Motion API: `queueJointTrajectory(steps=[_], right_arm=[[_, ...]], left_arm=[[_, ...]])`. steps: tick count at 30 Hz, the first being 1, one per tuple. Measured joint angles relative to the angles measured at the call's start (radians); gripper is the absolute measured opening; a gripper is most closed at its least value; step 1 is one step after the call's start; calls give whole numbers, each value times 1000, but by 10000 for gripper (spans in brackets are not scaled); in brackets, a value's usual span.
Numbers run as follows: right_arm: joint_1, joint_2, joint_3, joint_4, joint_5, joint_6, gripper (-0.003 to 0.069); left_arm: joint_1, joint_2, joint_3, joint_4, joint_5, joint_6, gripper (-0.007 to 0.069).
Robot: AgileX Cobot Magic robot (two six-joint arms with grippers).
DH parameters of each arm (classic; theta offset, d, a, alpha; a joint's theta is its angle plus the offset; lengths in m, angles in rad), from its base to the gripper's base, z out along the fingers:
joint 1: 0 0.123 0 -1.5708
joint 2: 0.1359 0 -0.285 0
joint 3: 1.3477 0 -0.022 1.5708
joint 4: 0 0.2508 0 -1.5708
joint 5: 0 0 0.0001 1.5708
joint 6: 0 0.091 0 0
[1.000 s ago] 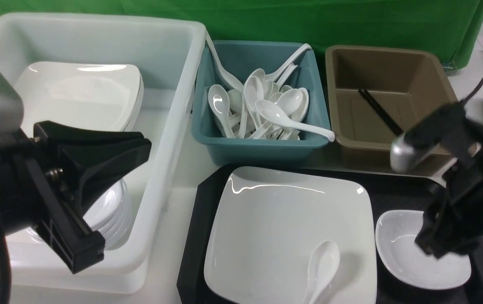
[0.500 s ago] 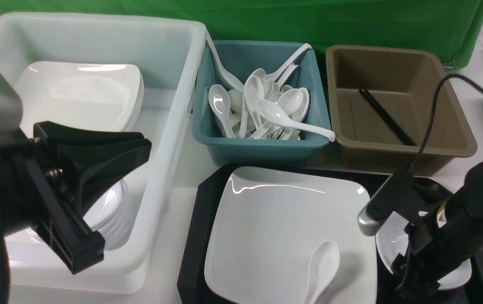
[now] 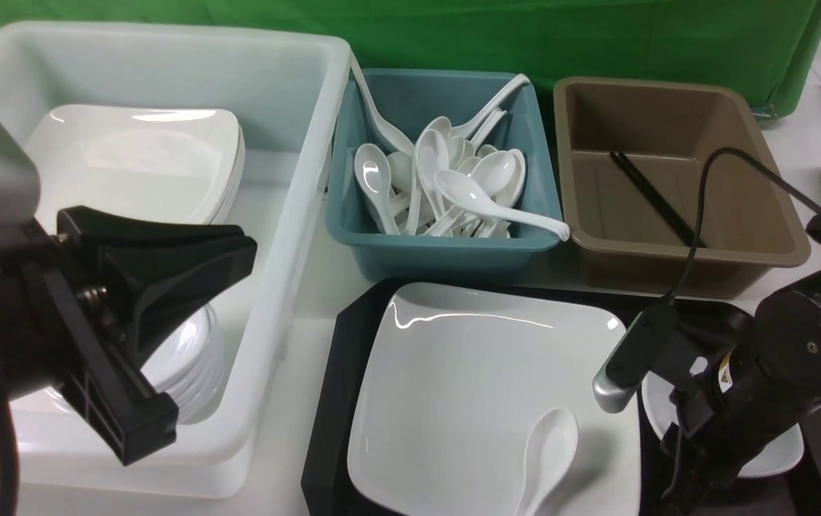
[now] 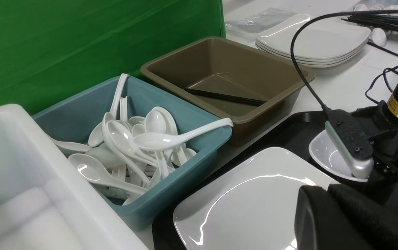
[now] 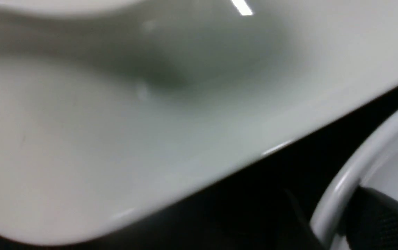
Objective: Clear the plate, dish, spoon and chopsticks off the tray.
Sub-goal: Use the right arm to grab a small plate from the dinner plate, then use the right arm to put the small plate into the large storage box on the left
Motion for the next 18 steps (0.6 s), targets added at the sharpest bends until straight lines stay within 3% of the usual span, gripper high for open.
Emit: queueJointTrajectory(steps=[4, 9, 11, 13, 18], right_arm=[[11, -31, -2, -15, 50, 9, 238], [88, -175, -71, -10, 243, 106, 74], [131, -238, -137, 2, 317, 164, 64], [189, -293, -219, 2, 357, 211, 64], [364, -302, -452, 0, 357, 212, 64]], left_arm=[[0, 0, 0, 9, 14, 0, 17], [0, 0, 0, 24, 24, -22, 17], [0, 0, 0, 57, 23, -66, 17], [0, 0, 0, 116, 23, -142, 17], [0, -8, -66, 389, 137, -476, 17]])
